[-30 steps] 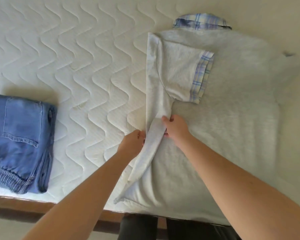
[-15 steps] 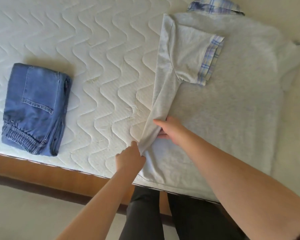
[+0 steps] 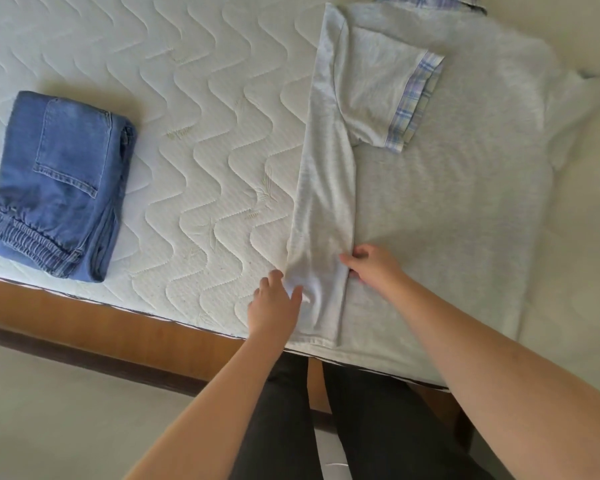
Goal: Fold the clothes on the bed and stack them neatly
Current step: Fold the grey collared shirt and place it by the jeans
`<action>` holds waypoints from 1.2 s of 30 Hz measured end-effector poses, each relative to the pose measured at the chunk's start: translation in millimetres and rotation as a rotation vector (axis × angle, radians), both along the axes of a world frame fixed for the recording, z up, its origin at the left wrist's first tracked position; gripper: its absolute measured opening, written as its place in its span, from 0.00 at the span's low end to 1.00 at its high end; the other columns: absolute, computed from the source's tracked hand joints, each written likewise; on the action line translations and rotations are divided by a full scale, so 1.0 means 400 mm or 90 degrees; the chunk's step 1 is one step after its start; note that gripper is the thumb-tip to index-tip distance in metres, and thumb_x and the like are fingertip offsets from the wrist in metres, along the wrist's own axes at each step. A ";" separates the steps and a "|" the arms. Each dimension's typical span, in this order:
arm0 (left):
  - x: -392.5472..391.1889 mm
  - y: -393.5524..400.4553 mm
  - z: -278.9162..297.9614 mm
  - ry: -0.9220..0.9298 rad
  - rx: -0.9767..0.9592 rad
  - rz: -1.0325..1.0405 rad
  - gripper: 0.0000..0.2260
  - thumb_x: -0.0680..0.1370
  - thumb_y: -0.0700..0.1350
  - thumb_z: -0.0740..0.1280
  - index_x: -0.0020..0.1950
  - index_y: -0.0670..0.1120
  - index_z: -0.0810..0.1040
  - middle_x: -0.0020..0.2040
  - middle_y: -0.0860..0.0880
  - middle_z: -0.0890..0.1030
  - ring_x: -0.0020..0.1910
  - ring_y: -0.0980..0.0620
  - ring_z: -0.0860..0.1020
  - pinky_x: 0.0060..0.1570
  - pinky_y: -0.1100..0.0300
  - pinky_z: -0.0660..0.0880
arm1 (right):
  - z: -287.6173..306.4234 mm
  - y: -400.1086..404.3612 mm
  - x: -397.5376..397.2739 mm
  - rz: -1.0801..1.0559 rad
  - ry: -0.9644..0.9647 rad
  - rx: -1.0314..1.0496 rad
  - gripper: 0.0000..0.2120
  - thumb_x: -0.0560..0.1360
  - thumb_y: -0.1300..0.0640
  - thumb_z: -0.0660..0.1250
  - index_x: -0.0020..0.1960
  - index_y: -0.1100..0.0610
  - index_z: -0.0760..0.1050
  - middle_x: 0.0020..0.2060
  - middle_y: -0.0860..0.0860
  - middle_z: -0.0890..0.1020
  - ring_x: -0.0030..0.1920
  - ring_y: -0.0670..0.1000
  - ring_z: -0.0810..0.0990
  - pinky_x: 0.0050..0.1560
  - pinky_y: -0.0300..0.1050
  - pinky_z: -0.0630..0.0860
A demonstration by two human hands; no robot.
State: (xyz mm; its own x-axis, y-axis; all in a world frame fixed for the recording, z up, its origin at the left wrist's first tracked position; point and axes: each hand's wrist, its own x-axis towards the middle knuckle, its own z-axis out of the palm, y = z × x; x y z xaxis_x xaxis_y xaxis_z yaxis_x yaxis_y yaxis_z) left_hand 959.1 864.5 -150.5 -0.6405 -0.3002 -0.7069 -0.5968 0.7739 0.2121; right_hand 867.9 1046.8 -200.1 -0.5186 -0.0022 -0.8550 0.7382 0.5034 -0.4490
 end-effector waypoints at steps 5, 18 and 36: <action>-0.010 -0.047 -0.077 -0.054 0.099 0.117 0.17 0.80 0.56 0.64 0.63 0.46 0.72 0.52 0.50 0.79 0.50 0.48 0.77 0.46 0.56 0.71 | 0.021 -0.040 0.080 0.196 -0.012 0.017 0.13 0.73 0.43 0.72 0.41 0.51 0.74 0.35 0.47 0.80 0.35 0.48 0.80 0.33 0.41 0.73; 0.136 -0.070 -0.075 -0.073 0.269 0.216 0.16 0.74 0.50 0.74 0.59 0.48 0.76 0.50 0.51 0.82 0.49 0.51 0.81 0.54 0.52 0.79 | 0.047 -0.036 0.289 0.150 -0.037 -0.040 0.05 0.77 0.53 0.69 0.46 0.54 0.76 0.38 0.51 0.84 0.39 0.50 0.84 0.47 0.50 0.82; -0.147 -0.078 -0.065 0.154 0.150 0.126 0.21 0.78 0.54 0.69 0.68 0.47 0.71 0.56 0.51 0.77 0.53 0.52 0.77 0.54 0.55 0.75 | 0.056 -0.034 0.005 0.022 0.201 0.138 0.17 0.77 0.46 0.68 0.58 0.57 0.76 0.44 0.48 0.81 0.50 0.53 0.80 0.47 0.42 0.71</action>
State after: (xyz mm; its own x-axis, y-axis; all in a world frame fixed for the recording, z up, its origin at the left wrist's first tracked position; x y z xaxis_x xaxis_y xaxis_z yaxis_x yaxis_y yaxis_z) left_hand 900.2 833.3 -176.6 -0.7428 -0.2830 -0.6068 -0.6411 0.5620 0.5227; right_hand 870.0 1033.0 -177.9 -0.7592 0.1387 -0.6358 0.5615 0.6335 -0.5323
